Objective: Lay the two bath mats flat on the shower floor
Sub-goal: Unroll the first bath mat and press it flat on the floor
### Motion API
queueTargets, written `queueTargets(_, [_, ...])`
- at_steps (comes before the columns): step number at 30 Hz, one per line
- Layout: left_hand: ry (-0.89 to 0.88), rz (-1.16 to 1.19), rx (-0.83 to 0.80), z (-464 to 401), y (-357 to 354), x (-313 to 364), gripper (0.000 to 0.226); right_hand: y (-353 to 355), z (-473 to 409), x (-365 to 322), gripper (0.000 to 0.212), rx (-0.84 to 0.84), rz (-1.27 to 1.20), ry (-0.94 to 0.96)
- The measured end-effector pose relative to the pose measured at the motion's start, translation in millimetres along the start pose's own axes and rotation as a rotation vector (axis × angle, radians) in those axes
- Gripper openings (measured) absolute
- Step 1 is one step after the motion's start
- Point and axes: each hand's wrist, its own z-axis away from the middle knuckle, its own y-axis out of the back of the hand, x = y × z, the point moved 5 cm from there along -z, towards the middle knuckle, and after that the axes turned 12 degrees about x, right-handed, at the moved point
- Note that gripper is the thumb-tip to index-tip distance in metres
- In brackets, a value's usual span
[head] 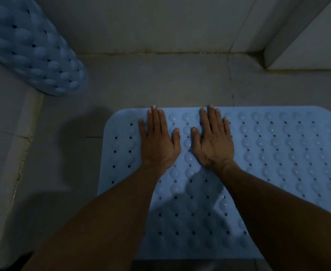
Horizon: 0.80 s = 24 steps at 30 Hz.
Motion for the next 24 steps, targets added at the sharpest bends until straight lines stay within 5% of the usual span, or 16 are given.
queueTargets(15, [-0.009,-0.131,0.053,1,-6,-1,0.075,7,0,-1,0.067,-0.028,-0.079,0.019])
queueTargets(20, [0.063,-0.149,-0.078,0,-4,6,0.071,24,0,12,0.060,-0.106,-0.275,0.098])
queueTargets(24, [0.039,-0.051,0.082,5,-4,71,0.068,45,9,74,0.060,-0.026,-0.187,0.096])
